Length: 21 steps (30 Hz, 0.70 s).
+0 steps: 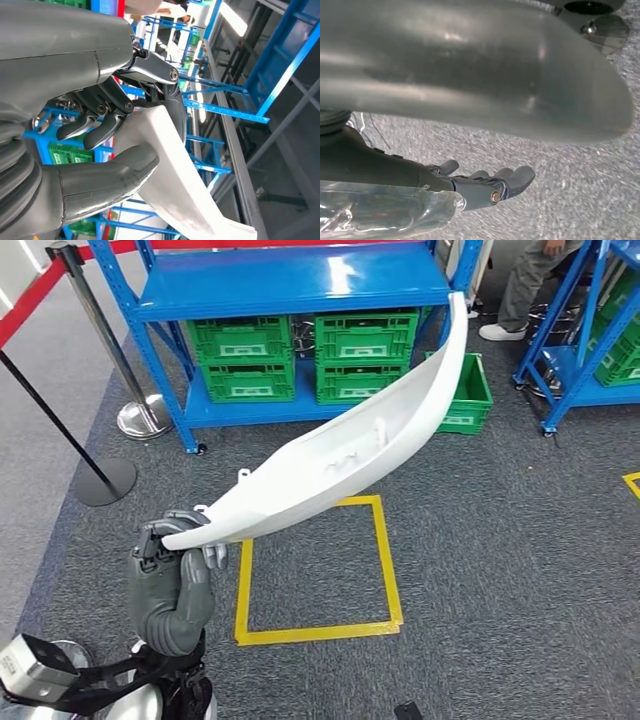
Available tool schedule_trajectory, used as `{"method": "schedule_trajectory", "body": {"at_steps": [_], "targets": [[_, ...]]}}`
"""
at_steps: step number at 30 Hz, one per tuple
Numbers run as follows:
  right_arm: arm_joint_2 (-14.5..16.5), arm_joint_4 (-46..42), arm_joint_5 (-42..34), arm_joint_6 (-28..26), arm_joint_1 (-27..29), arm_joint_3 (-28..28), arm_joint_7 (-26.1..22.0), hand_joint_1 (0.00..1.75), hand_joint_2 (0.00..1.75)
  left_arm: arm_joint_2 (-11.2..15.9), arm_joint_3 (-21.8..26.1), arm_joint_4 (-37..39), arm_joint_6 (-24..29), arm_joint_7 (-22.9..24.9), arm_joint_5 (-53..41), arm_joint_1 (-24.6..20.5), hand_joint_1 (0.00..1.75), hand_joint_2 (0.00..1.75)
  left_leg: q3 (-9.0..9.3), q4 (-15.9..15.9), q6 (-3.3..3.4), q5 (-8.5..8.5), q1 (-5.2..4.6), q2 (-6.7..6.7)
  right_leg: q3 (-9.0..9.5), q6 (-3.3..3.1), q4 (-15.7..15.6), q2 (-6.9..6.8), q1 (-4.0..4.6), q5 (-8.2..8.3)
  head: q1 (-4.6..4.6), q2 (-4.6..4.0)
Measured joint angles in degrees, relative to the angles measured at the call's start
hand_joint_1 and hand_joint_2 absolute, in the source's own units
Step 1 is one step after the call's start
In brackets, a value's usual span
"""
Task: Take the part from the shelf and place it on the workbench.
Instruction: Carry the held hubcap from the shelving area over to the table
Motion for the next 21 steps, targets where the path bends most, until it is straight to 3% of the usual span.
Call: {"method": "schedule_trajectory", "body": {"at_steps": [1,3,5,7,8,9,10,12,13,14,16,17,19,21], "targets": [[-0.01,0.01,0.0,0.0,0.18,0.0,0.0,0.0,0.0,-0.03,0.0,0.0,-0.01,0.01,0.0,-0.01,1.75,1.75,-0.06,-0.03,0.31,0.25,-0.03,0.55,-0.17,0.39,-0.27,0.33,-0.13,0.26,-0.01,0.0],[-0.01,0.02,0.0,0.01,0.51,0.0,0.01,0.0,0.0,-0.11,-0.02,-0.02,-0.03,0.01,0.0,-0.02,1.75,1.75,-0.1,-0.23,1.11,0.7,0.0,1.83,-0.99,0.87,0.99,-1.71,-0.07,-0.77,0.23,0.0],[-0.01,0.02,0.01,0.02,0.47,0.0,0.02,0.0,0.0,-0.16,-0.03,-0.06,-0.04,0.0,0.0,0.05,1.75,1.75,-0.27,-0.32,1.67,0.92,-0.07,3.4,-3.63,1.11,7.18,-5.35,0.13,-4.82,0.69,-0.01],[-0.01,0.02,0.07,0.02,0.32,0.0,0.04,0.0,0.0,-0.17,-0.02,-0.09,-0.03,0.0,0.0,0.13,1.75,1.75,-0.49,-0.28,1.88,0.98,-0.23,5.14,-6.77,1.42,15.2,-6.79,0.15,-8.89,0.96,-0.01],[-0.01,0.02,0.11,0.01,0.34,0.0,0.09,0.0,0.0,-0.16,-0.02,-0.09,-0.02,0.0,-0.01,0.14,1.75,1.75,-0.56,-0.26,1.89,1.0,-0.27,6.01,-7.23,1.51,17.18,-7.0,0.14,-9.57,0.98,-0.01],[-0.02,0.02,0.16,0.01,0.42,0.0,0.14,0.0,0.0,-0.16,-0.02,-0.09,-0.01,0.0,-0.01,0.14,1.75,1.75,-0.57,-0.24,1.87,0.99,-0.29,6.79,-6.42,1.56,16.66,-7.18,0.15,-9.11,1.01,-0.01],[-0.03,0.02,0.2,-0.01,0.47,0.0,0.21,0.0,0.0,-0.17,-0.02,-0.09,0.01,0.0,-0.02,0.13,1.75,1.75,-0.5,-0.22,1.79,0.95,-0.29,7.55,-4.35,1.55,13.73,-7.59,0.15,-7.76,1.03,-0.01],[-0.05,0.01,0.27,-0.02,0.39,0.0,0.32,0.0,0.0,-0.18,-0.02,-0.09,0.04,0.0,-0.03,0.12,1.75,1.75,-0.22,-0.11,1.41,0.72,-0.5,8.87,1.24,1.25,5.02,-10.23,0.28,-4.81,1.11,-0.01],[-0.05,0.01,0.27,-0.03,0.27,0.0,0.37,0.0,0.0,-0.18,-0.02,-0.1,0.04,0.0,-0.05,0.11,1.75,1.75,-0.09,-0.04,1.12,0.62,-0.66,9.4,3.11,0.92,1.89,-11.29,0.37,-3.96,1.07,-0.01],[-0.05,0.01,0.27,-0.04,0.16,0.0,0.41,0.0,0.0,-0.18,-0.02,-0.1,0.05,0.0,-0.06,0.1,1.75,1.75,-0.01,0.02,0.82,0.59,-0.82,9.89,3.96,0.57,0.32,-11.97,0.49,-3.65,1.04,-0.01],[-0.06,0.02,0.25,-0.05,0.09,0.0,0.56,0.0,0.0,-0.19,-0.03,-0.11,0.09,0.01,-0.07,0.05,1.75,1.75,0.06,-0.01,0.23,0.64,-0.86,10.92,3.58,-0.2,0.12,-10.89,0.66,-3.51,0.97,-0.01],[-0.07,0.02,0.25,-0.06,0.14,-0.01,0.66,0.0,0.0,-0.2,-0.04,-0.13,0.11,0.02,-0.07,0.01,1.75,1.75,0.03,0.1,-0.17,0.41,-0.74,10.59,3.4,-0.56,0.03,-10.22,0.61,-3.34,0.96,-0.01],[-0.07,0.02,0.27,-0.1,0.13,-0.04,0.83,0.0,0.0,-0.21,-0.04,-0.16,0.16,-0.04,-0.07,-0.05,1.75,1.75,-1.05,2.72,-0.92,-1.74,-0.44,7.93,3.16,-1.3,-0.2,-8.78,0.3,-2.89,0.8,-0.01],[-0.07,0.02,0.37,-0.13,-0.05,-0.05,0.91,0.0,0.0,-0.16,-0.04,-0.19,0.22,-0.12,-0.04,-0.03,1.75,1.75,-4.35,9.93,-1.36,-5.71,-0.25,5.02,2.8,-1.68,-0.25,-7.31,0.11,-2.56,0.54,0.0]]}}
